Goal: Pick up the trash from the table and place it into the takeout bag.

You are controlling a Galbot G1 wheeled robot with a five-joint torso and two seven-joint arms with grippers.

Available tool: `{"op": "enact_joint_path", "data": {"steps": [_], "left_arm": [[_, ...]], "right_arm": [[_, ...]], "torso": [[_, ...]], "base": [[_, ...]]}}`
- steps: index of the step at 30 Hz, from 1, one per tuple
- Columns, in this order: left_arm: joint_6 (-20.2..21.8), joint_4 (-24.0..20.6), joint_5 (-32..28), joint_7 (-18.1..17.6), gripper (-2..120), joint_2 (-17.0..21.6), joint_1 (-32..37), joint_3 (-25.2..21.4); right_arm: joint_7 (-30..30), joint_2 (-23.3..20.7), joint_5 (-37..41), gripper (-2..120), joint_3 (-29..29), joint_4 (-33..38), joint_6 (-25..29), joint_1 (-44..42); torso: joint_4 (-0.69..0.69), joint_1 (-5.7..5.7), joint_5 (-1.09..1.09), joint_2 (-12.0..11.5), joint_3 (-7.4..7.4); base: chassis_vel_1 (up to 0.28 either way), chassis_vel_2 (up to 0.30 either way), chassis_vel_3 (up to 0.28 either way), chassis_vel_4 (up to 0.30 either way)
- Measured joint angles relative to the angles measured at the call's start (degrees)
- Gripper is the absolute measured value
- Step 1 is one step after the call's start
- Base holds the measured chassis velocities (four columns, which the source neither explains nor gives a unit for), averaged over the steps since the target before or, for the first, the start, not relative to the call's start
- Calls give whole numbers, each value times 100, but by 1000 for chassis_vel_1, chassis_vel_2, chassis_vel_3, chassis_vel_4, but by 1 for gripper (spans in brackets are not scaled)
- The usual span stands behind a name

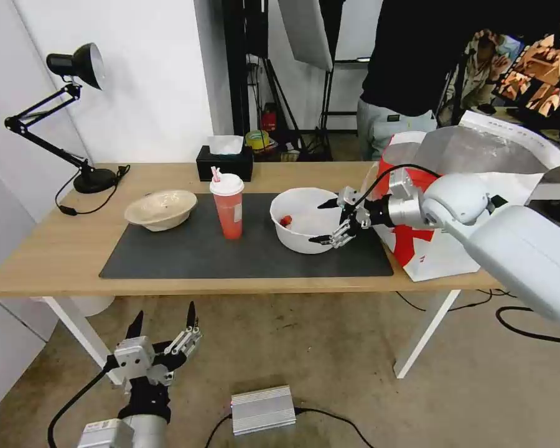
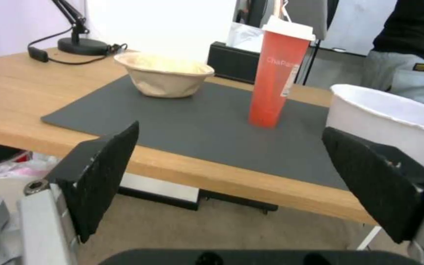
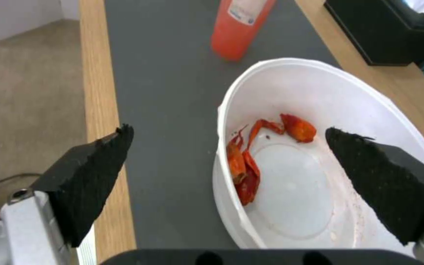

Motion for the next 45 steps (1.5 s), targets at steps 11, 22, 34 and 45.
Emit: {"op": "enact_joint_path", "data": {"steps": [11, 22, 34, 45], "left_arm": [[-7, -5, -1, -3, 100, -1, 6, -24], [-10, -23, -7, -8, 100, -1, 27, -34], [-13, 18, -15, -10, 100, -1, -26, -19], [-5, 76, -48, 3, 100, -1, -98, 5]], "right_arm": [[-46, 37, -161, 100, -208, -48, 96, 15], [-75, 153, -326, 100, -321, -137, 115, 6], [-98, 326, -497, 100, -438, -401, 184, 64], [-85, 453, -577, 98, -474, -578, 218, 63]], "torso": [[0, 0, 0, 0, 0], [0, 0, 0, 0, 0], [0, 0, 0, 0, 0], [0, 0, 0, 0, 0]], "base": [[0, 0, 0, 0], [0, 0, 0, 0], [0, 0, 0, 0], [0, 0, 0, 0]]}}
